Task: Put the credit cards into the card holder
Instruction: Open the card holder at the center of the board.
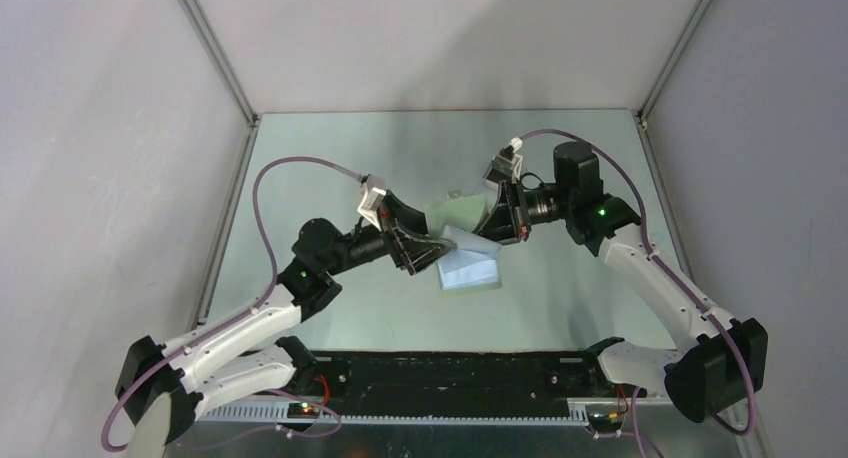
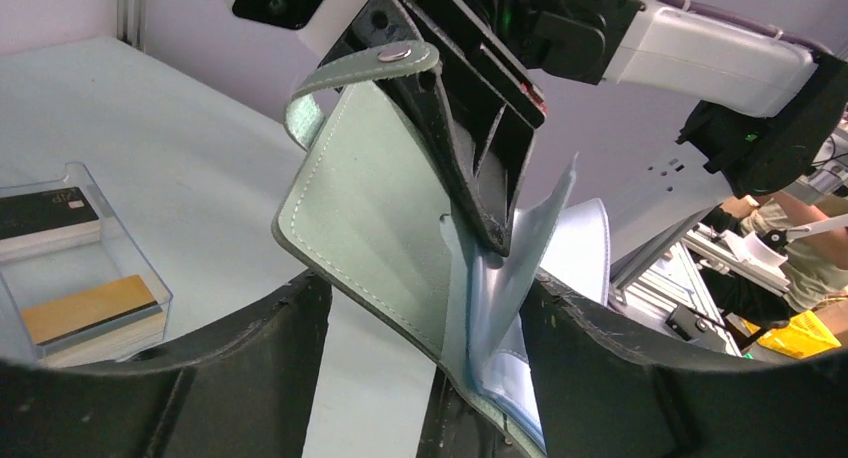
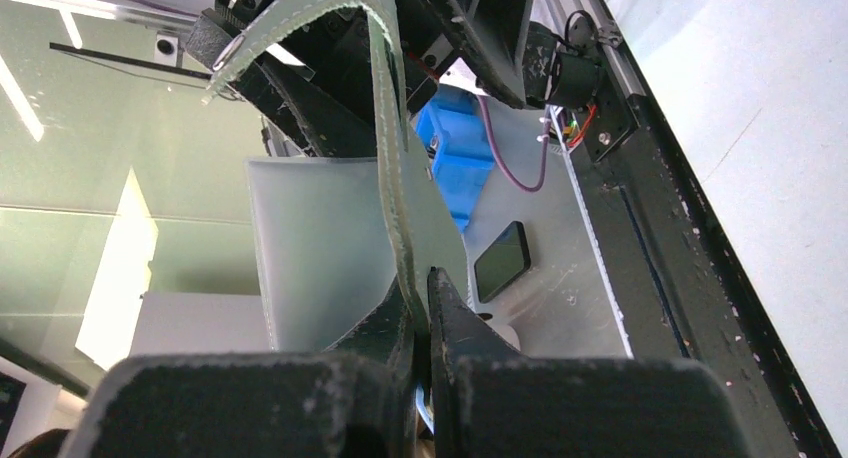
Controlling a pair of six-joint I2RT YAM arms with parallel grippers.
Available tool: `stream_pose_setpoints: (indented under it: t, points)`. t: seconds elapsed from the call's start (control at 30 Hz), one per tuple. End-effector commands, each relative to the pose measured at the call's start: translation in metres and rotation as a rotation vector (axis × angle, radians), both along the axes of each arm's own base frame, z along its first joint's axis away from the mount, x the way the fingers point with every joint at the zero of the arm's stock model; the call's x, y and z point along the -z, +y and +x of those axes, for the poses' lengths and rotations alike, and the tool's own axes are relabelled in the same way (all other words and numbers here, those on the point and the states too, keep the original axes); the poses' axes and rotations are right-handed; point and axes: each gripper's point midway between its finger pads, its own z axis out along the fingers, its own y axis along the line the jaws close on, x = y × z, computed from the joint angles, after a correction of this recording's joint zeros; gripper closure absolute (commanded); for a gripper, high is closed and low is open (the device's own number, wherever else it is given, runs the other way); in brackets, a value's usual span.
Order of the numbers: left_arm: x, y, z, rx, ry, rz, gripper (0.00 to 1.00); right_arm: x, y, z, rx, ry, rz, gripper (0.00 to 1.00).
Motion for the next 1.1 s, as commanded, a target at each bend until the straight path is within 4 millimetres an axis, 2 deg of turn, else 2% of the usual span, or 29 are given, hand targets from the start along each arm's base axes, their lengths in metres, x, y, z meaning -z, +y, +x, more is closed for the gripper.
stream_pose_setpoints:
  t: [0.0, 0.13, 0.2, 0.23, 0.43, 0.47, 0.5, 0.63, 0.7, 0.8, 0.83, 0.93, 1.07]
  points:
    - [-0.016, -0.003, 0.001, 0.001, -0.042, -0.027, 0.28, -0.005, 0.001, -0.002, -0.014, -0.028, 0.012, 0.96]
    - [-0.018, -0.002, -0.001, 0.009, -0.049, -0.030, 0.33, -0.005, 0.002, -0.001, -0.007, -0.029, 0.013, 0.92]
    - [-0.019, -0.002, -0.002, 0.016, -0.051, -0.031, 0.41, -0.007, 0.002, 0.001, -0.002, -0.033, 0.016, 0.90]
    - [-0.020, -0.002, -0.003, 0.019, -0.046, -0.033, 0.50, -0.007, 0.002, 0.002, 0.004, -0.033, 0.017, 0.89]
    - [-0.010, -0.012, -0.008, 0.092, 0.013, -0.010, 0.86, -0.016, 0.005, 0.008, 0.033, -0.037, 0.036, 0.85]
    - [-0.010, -0.012, -0.008, 0.094, 0.017, -0.010, 0.95, -0.019, 0.005, 0.009, 0.034, -0.040, 0.043, 0.84]
    - [-0.010, -0.013, -0.007, 0.091, 0.023, -0.011, 0.98, -0.019, 0.005, 0.010, 0.037, -0.041, 0.045, 0.82]
    - [-0.017, -0.009, -0.003, 0.055, 0.018, -0.031, 1.00, -0.022, 0.000, 0.015, 0.071, -0.064, 0.049, 0.63]
    - [-0.025, -0.005, -0.001, 0.025, -0.001, -0.048, 1.00, -0.022, -0.007, 0.020, 0.123, -0.070, 0.034, 0.47]
    - [-0.035, 0.004, 0.000, -0.023, -0.041, -0.068, 1.00, -0.019, -0.026, 0.037, 0.241, -0.112, 0.006, 0.32]
    - [-0.041, 0.009, 0.001, -0.049, -0.053, -0.081, 1.00, -0.019, -0.031, 0.038, 0.265, -0.126, -0.004, 0.26]
    - [-0.049, 0.021, 0.003, -0.110, -0.077, -0.104, 1.00, -0.021, -0.047, 0.044, 0.320, -0.154, -0.007, 0.18]
    - [-0.052, 0.027, 0.003, -0.137, -0.083, -0.110, 1.00, -0.027, -0.049, 0.036, 0.279, -0.189, 0.021, 0.13]
